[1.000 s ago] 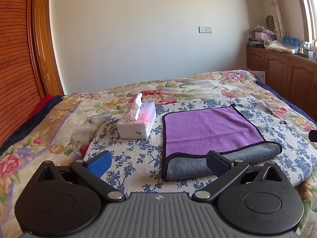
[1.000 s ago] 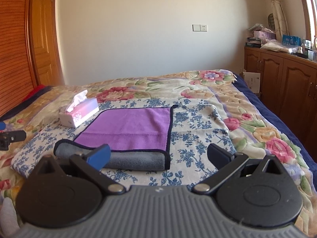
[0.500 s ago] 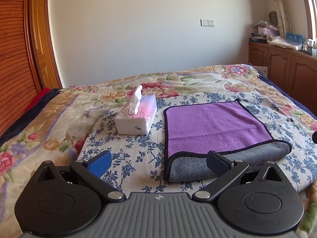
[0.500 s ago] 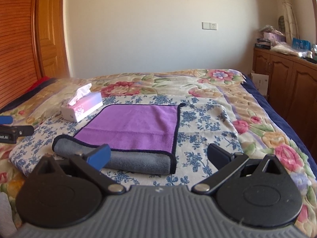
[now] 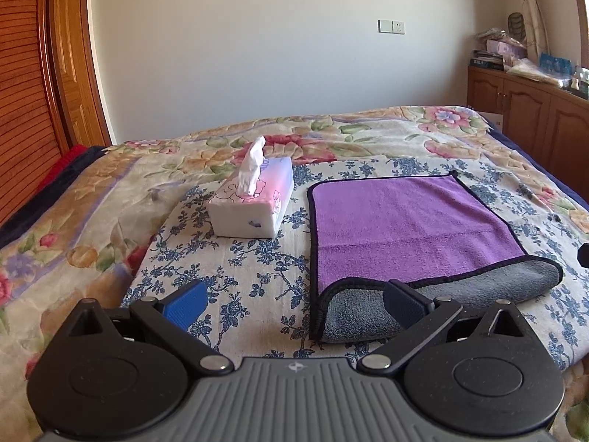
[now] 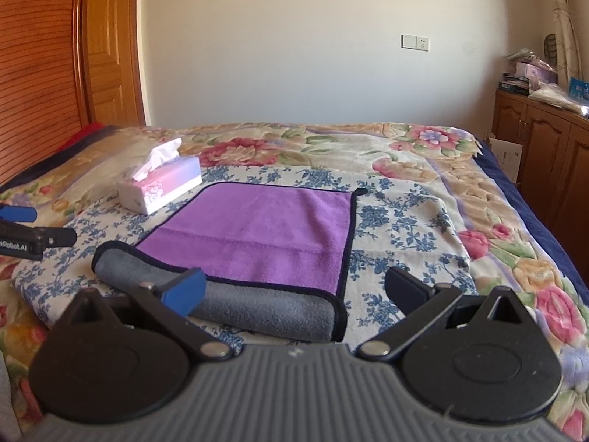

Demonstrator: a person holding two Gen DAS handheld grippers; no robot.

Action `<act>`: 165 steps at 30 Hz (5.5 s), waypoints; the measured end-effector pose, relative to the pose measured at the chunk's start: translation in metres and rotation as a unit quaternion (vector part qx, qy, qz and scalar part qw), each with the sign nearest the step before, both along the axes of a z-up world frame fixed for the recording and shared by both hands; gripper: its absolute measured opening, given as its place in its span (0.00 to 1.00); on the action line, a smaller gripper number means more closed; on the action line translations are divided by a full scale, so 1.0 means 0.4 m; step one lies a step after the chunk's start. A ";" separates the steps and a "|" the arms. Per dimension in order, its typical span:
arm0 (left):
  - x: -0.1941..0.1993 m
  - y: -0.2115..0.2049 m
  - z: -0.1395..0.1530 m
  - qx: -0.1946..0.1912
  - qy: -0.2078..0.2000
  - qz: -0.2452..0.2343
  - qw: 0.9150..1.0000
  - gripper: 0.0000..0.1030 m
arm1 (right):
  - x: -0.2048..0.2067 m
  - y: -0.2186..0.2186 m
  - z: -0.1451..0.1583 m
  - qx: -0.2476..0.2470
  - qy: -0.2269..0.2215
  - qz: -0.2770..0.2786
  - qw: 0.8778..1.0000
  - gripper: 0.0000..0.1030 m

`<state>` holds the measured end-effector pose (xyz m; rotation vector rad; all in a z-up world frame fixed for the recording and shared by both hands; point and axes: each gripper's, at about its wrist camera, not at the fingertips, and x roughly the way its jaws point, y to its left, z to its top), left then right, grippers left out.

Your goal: Fold towel

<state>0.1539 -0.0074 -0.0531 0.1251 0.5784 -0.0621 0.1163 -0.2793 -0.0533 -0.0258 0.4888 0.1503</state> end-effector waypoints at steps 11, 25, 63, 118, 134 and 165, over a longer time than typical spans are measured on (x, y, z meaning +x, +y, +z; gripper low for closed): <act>0.051 0.008 -0.020 -0.009 0.012 0.001 1.000 1.00 | 0.059 -0.010 -0.028 -0.005 0.015 -0.008 1.000 1.00; 0.121 0.032 -0.044 -0.039 0.039 -0.012 0.998 0.89 | 0.115 -0.031 -0.060 0.001 0.034 -0.015 0.999 1.00; 0.129 -0.011 -0.107 -0.044 0.113 -0.079 0.989 0.50 | 0.158 -0.055 -0.103 0.065 0.146 0.016 0.987 0.64; 0.126 -0.006 -0.087 -0.066 0.103 -0.088 0.989 0.06 | 0.165 -0.087 -0.076 0.057 0.135 0.040 0.988 0.03; 0.155 -0.020 0.005 -0.084 0.055 -0.092 0.991 0.05 | 0.183 -0.090 -0.016 0.057 0.070 0.046 0.995 0.03; 0.278 -0.024 0.103 -0.072 0.017 -0.089 0.993 0.05 | 0.306 -0.114 0.054 0.046 0.023 0.053 0.997 0.03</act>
